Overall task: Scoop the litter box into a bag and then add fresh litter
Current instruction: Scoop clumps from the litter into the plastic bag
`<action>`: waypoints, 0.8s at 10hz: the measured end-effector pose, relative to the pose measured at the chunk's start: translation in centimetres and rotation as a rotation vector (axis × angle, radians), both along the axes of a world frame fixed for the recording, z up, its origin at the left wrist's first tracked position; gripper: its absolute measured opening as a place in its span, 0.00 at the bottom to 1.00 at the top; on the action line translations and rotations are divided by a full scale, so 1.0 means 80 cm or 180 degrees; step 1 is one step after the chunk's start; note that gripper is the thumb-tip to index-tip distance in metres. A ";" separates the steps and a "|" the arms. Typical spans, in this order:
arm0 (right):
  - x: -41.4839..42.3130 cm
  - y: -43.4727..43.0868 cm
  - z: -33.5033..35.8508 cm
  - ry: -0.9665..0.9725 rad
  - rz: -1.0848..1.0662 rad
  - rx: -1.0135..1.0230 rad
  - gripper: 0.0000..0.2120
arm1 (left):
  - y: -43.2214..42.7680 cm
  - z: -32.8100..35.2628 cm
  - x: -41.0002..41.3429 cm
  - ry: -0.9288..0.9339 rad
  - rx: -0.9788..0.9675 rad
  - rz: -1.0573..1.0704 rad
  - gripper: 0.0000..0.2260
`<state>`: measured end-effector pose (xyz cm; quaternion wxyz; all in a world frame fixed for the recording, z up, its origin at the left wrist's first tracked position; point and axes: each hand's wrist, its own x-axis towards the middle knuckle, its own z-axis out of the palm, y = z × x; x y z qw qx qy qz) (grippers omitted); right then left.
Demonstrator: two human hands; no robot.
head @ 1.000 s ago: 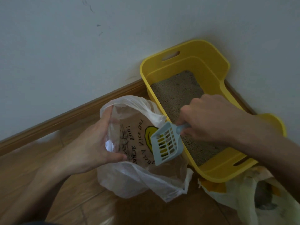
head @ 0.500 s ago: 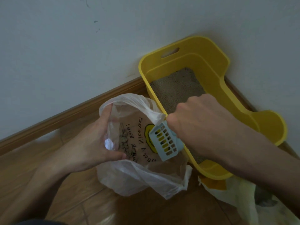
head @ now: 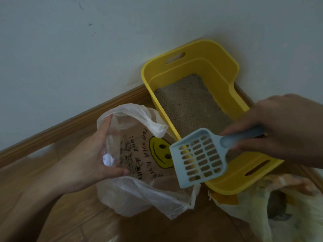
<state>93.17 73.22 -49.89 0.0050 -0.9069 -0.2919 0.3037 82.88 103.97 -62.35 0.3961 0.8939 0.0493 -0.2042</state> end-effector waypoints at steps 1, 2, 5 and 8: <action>0.004 -0.048 -0.002 -0.0085 -0.0743 0.0377 0.13 | 0.001 -0.004 0.001 -0.0035 -0.0008 -0.0010 0.58; 0.004 -0.115 -0.019 -0.0486 -0.1330 0.0806 0.20 | -0.002 -0.005 0.001 -0.0088 0.0027 -0.0011 0.55; -0.038 -0.071 -0.146 -0.0653 -0.1691 -0.0188 0.15 | -0.004 -0.014 0.002 -0.0227 0.0070 -0.0039 0.49; -0.039 -0.065 -0.212 -0.0814 -0.1642 0.0012 0.17 | 0.011 -0.035 0.004 -0.0355 0.0219 -0.0148 0.54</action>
